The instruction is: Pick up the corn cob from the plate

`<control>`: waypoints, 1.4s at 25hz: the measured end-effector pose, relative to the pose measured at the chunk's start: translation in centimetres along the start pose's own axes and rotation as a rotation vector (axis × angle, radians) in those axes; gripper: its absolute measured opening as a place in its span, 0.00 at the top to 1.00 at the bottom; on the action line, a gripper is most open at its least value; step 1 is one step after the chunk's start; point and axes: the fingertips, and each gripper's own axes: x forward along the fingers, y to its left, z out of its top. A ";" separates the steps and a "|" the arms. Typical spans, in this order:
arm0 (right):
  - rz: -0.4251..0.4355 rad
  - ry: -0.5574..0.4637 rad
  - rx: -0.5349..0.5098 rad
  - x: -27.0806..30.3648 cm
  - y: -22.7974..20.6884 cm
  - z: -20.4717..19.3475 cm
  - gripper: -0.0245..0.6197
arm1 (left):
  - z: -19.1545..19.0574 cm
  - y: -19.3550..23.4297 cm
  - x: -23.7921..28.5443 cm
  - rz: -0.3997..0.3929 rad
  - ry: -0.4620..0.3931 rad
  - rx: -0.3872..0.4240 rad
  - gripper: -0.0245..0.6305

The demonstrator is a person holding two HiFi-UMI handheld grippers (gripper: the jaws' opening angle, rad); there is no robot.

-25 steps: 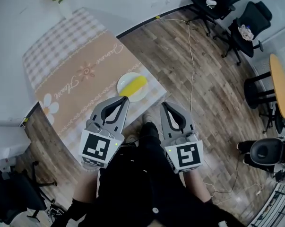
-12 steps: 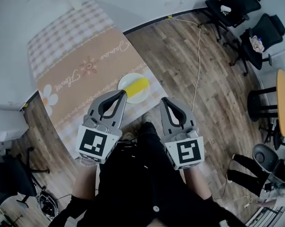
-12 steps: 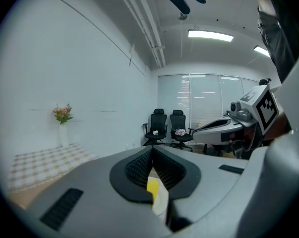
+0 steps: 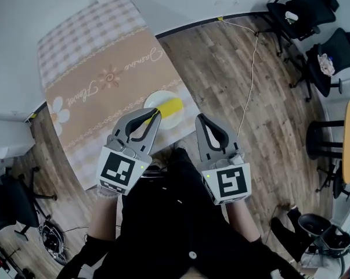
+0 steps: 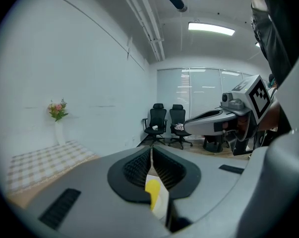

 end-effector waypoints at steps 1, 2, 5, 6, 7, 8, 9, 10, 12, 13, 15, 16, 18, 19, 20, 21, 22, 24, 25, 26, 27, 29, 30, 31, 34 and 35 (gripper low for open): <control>0.010 0.000 -0.002 0.2 -0.1 0.0 0.90 | -0.1 0.0 0.4 -0.004 -0.004 0.019 0.94; 0.020 0.000 -0.005 0.4 -0.3 -0.1 0.90 | -0.2 0.1 0.7 -0.003 -0.003 0.030 0.94; 0.046 0.002 -0.012 1.1 -0.7 -0.1 0.90 | -0.5 0.4 1.6 0.011 0.015 0.036 0.94; 0.053 0.004 -0.014 1.3 -0.8 -0.2 0.90 | -0.6 0.5 1.9 0.015 0.021 0.035 0.94; 0.060 0.008 -0.014 1.4 -1.0 -0.2 0.90 | -0.8 0.7 2.1 0.020 0.028 0.032 0.94; 0.066 0.011 -0.014 1.6 -1.2 -0.3 0.90 | -1.0 0.8 2.4 0.025 0.036 0.030 0.94; 0.073 0.015 -0.015 1.8 -1.4 -0.3 0.90 | -1.3 1.0 2.7 0.032 0.045 0.027 0.94; 0.080 0.018 -0.016 1.9 -1.6 -0.4 0.90 | -1.5 1.2 2.9 0.038 0.055 0.025 0.94; 0.093 0.021 -0.020 2.3 -1.8 -0.5 0.90 | -2.2 1.4 3.4 0.042 0.076 0.021 0.92; 0.100 0.022 -0.023 2.5 -1.9 -0.5 0.90 | -2.6 1.4 3.7 0.039 0.088 0.022 0.88; 0.113 0.022 -0.027 2.8 -2.1 -0.6 0.90 | -3.5 1.3 4.3 0.031 0.114 0.033 0.80; 0.119 0.024 -0.028 3.0 -2.2 -0.6 0.90 | -4.0 1.2 4.6 0.028 0.130 0.043 0.78; 0.130 0.031 -0.028 3.3 -2.4 -0.8 0.90 | -5.8 1.0 5.2 0.022 0.177 0.057 0.76; 0.136 0.034 -0.028 3.5 -2.5 -0.9 0.90 | -7.0 0.8 5.5 0.018 0.210 0.058 0.74; 0.141 0.037 -0.027 3.6 -2.5 -1.0 0.90 | -8.3 0.7 5.8 0.013 0.245 0.060 0.72; 0.147 0.039 -0.026 3.8 -2.6 -1.1 0.90 | -9.3 0.5 6.1 0.007 0.278 0.066 0.69; 0.152 0.039 -0.025 4.0 -2.7 -1.2 0.90 | -10.2 0.4 6.4 0.002 0.309 0.077 0.67; 0.167 0.044 -0.026 4.3 -2.8 -1.3 0.90 | -11.6 0.2 7.0 -0.006 0.359 0.105 0.65; 0.176 0.049 -0.029 4.4 -2.8 -1.4 0.90 | -12.2 0.1 7.2 -0.008 0.379 0.120 0.64; 0.182 0.050 -0.030 4.5 -2.9 -1.4 0.90 | -12.7 0.0 7.4 -0.011 0.398 0.137 0.62; 0.187 0.047 -0.030 4.7 -3.0 -1.5 0.90 | -13.3 -0.1 7.7 -0.014 0.417 0.152 0.61; 0.196 0.046 -0.032 5.0 -3.2 -1.6 0.90 | -14.4 -0.1 8.2 -0.019 0.450 0.171 0.59; 0.205 0.056 -0.034 5.2 -3.2 -1.7 0.90 | -14.9 -0.1 8.4 -0.022 0.462 0.170 0.58; 0.214 0.065 -0.035 5.3 -3.2 -1.8 0.90 | -15.3 0.0 8.7 -0.025 0.472 0.163 0.58; 0.232 0.078 -0.036 5.7 -3.5 -2.2 0.90 | -16.3 0.1 9.3 -0.029 0.495 0.142 0.57; 0.237 0.081 -0.035 5.8 -3.5 -2.3 0.90 | -16.6 0.2 9.6 -0.030 0.504 0.143 0.57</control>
